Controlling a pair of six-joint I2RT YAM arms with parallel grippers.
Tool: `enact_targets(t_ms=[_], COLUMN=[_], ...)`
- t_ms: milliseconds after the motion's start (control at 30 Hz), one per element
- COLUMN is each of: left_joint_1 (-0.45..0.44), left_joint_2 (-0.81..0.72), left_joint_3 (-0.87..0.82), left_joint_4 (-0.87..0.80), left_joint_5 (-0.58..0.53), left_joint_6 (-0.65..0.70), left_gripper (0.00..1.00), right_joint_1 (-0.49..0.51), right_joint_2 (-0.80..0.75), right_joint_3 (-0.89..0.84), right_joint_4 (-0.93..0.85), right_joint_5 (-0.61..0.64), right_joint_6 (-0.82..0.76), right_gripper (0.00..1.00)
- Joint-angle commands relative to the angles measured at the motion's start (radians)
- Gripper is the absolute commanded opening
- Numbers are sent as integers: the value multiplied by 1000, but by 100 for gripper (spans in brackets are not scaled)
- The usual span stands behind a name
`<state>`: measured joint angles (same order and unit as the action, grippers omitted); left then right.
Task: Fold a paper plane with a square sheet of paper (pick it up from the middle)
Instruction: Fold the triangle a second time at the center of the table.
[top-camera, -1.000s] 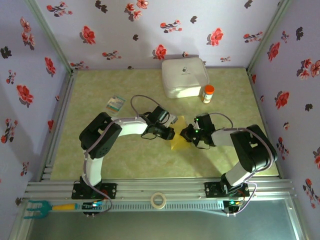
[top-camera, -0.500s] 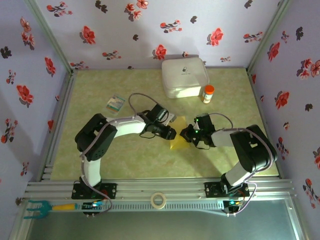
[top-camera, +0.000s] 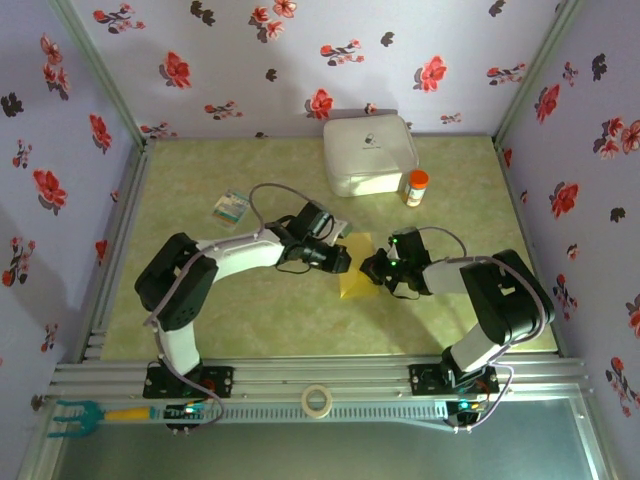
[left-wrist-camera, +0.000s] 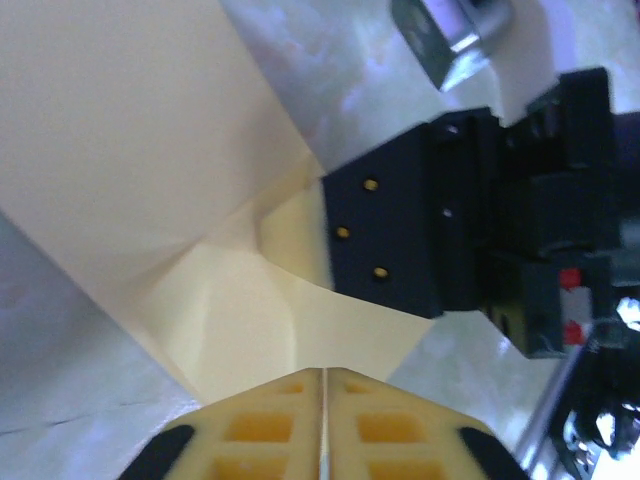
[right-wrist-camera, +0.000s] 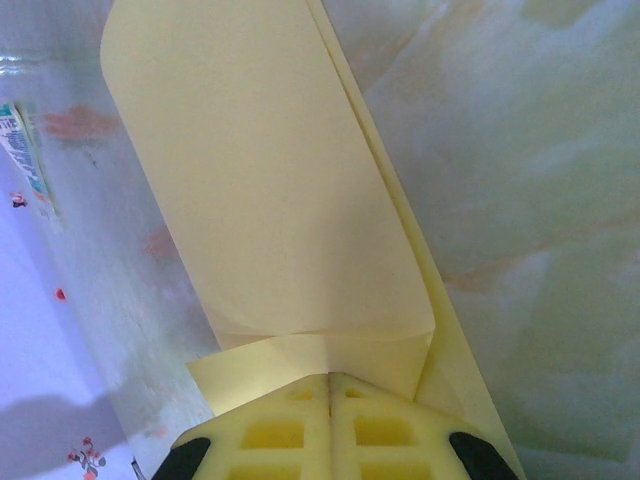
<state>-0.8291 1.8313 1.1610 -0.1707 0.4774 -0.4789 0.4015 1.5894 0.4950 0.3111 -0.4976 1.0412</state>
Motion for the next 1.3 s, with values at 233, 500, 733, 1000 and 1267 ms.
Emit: enact_targets(t_ms=[233,500,733,1000,1267], left_joint_1=[-9,-10,-11,-11,-11], left_joint_2=[138,171,241,255,237], left_joint_3=[55,66,108,116,93], left_joint_4=[5,39,-12,-98,-154], left_joint_5=[187,237,227,176,154], left_joint_6=[-66,-84,-71,-11,35], left_gripper=[0,1,2,3,4], right_joint_1=[-1,-1,-1,-1,-1], right_joint_2=[13,15,23,29,43], right_joint_3=[-32,-33,-32,-29,-30], right_joint_4=[-67,-66,-64,-66,-66], right_joint_5=[75,74,71,74,76], right_joint_6=[25,28,27,25,23], right_gripper=[0,0,0,0,0])
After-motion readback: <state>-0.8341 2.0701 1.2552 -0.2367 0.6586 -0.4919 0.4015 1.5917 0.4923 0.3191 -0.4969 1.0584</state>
